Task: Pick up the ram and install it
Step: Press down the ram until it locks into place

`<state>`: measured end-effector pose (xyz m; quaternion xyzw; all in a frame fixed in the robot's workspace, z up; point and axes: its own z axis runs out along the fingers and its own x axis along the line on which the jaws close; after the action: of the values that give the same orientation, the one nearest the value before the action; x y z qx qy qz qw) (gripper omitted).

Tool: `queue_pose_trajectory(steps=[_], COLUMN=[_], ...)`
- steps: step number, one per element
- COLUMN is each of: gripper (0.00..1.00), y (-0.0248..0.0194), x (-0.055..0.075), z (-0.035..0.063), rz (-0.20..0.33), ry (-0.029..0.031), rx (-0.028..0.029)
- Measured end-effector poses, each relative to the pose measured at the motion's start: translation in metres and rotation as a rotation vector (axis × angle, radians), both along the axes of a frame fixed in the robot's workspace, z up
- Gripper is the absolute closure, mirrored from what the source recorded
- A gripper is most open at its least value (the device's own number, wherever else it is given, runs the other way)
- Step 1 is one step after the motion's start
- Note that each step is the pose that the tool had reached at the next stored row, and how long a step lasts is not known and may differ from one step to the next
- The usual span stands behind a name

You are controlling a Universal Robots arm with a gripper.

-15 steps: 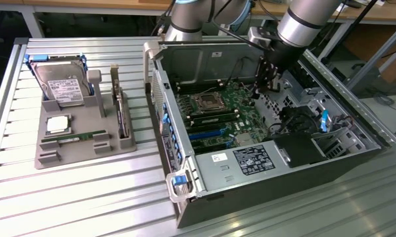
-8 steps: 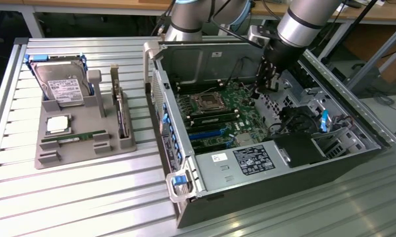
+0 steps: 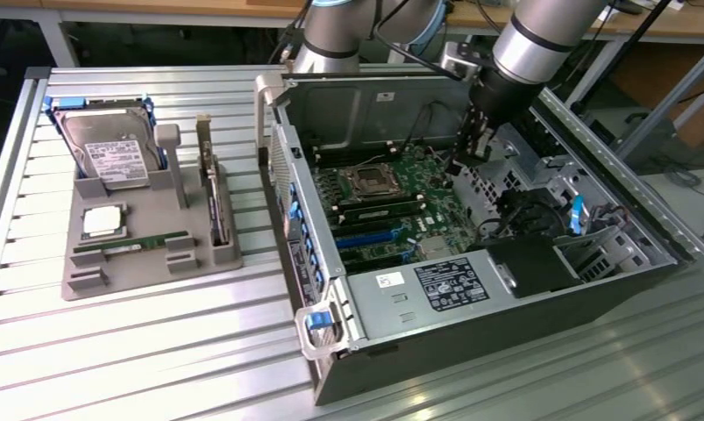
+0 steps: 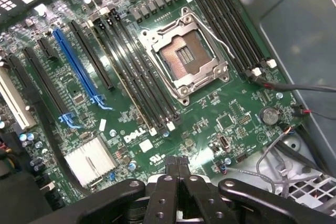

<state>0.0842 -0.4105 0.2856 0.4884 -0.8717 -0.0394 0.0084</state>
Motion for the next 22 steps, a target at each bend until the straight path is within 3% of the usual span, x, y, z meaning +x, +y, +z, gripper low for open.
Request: queue_pose_trajectory(steps=[12,22], gripper=[0.90,0.90], y=[0.0000,0.0000], x=[0.0000,0.0000], z=[0.0000,0.0000], rz=[-0.139,-0.339], ry=[0.0000,0.0000], rx=[0.0000,0.0001])
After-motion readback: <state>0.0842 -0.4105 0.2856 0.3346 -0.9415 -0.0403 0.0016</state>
